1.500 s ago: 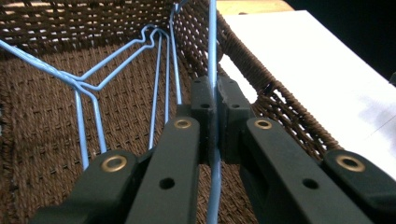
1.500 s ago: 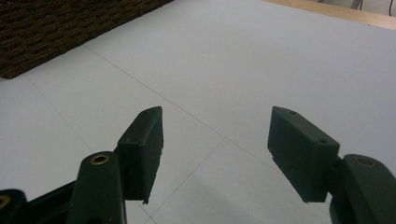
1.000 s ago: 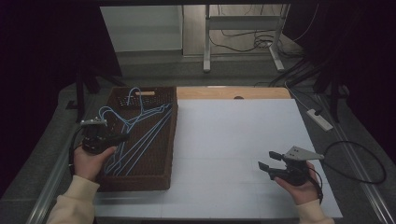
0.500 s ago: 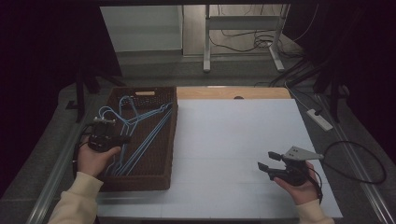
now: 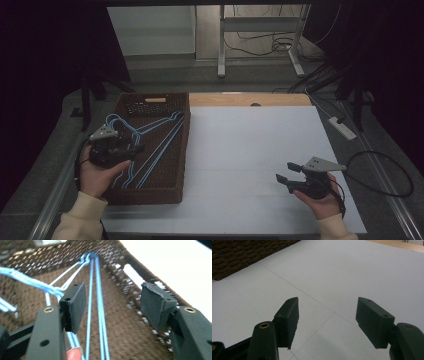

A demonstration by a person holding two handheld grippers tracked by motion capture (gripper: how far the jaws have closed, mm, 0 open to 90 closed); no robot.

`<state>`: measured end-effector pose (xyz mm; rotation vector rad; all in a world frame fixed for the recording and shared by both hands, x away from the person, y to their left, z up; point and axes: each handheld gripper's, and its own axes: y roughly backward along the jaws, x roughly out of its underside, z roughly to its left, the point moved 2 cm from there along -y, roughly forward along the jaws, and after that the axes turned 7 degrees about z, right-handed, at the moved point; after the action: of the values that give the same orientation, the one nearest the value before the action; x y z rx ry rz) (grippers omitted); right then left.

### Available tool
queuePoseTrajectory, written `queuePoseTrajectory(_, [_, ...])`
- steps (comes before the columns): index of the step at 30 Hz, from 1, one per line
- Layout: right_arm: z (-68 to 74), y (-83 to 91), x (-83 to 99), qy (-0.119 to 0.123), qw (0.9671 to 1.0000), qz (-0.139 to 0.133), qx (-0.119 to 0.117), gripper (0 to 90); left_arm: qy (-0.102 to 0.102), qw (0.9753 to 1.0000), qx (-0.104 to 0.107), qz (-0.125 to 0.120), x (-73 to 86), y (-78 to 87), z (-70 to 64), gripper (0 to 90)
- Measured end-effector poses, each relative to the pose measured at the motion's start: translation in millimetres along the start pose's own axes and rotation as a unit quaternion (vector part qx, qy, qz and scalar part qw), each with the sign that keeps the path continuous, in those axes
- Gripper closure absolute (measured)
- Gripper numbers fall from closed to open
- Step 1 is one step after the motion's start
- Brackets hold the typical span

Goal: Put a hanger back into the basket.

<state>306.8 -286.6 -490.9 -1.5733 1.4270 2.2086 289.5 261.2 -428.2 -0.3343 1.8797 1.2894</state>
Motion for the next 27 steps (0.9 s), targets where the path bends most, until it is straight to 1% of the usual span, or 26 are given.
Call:
queuePoseTrajectory(1, [-0.6,-0.2,0.4,-0.002,1.0,0.001,-0.001,35.8,-0.004,1.0,0.003,-0.004,1.3,1.6,-3.1,36.5])
queuePoseTrajectory(3, [-1.5,-0.6,0.9,-0.004,1.0,0.004,0.0,35.6,-0.016,0.9996,0.01,-0.019,6.0,6.4,-12.3,36.0])
queuePoseTrajectory(4, [-1.5,-0.6,0.9,-0.004,1.0,0.004,0.0,35.6,-0.016,0.9996,0.01,-0.019,6.0,6.4,-12.3,35.8])
queuePoseTrajectory(5, [-2.2,-0.7,1.2,-0.005,1.0,0.005,-0.001,35.2,-0.022,0.999,0.021,-0.031,11.1,9.7,-21.1,35.6])
queuePoseTrajectory(6, [-2.2,-0.7,1.2,-0.005,1.0,0.005,-0.001,35.2,-0.022,0.999,0.021,-0.031,11.1,9.7,-21.1,35.4])
queuePoseTrajectory(7, [-2.9,-0.4,1.4,-0.006,1.0,0.007,-0.002,34.9,-0.027,0.9984,0.033,-0.038,15.8,10.9,-28.5,35.3])
queuePoseTrajectory(8, [-3.5,0.0,1.5,-0.007,0.9999,0.007,-0.001,34.8,-0.03,0.998,0.036,-0.041,18.2,11.0,-32.3,35.2])
queuePoseTrajectory(9, [-3.5,0.0,1.5,-0.007,0.9999,0.007,-0.001,34.8,-0.03,0.998,0.036,-0.041,18.2,11.0,-32.3,35.2])
queuePoseTrajectory(12, [-6.2,1.8,2.2,-0.012,0.9999,0.005,0.0,34.6,-0.039,0.9968,0.049,-0.049,25.0,10.8,-42.8,35.2])
queuePoseTrajectory(15, [-8.3,3.3,3.0,-0.014,0.9999,0.005,0.002,34.4,-0.046,0.9959,0.062,-0.047,32.2,7.9,-52.9,35.2])
queuePoseTrajectory(19, [-9.4,4.4,3.3,-0.014,0.9999,0.004,0.004,34.3,-0.054,0.9957,0.067,-0.034,40.5,1.6,-63.3,34.8])
queuePoseTrajectory(27, [-7.9,6.1,2.1,-0.004,0.9999,0.005,0.011,34.3,-0.057,0.9956,0.067,-0.032,45.3,-4.2,-65.8,34.6])
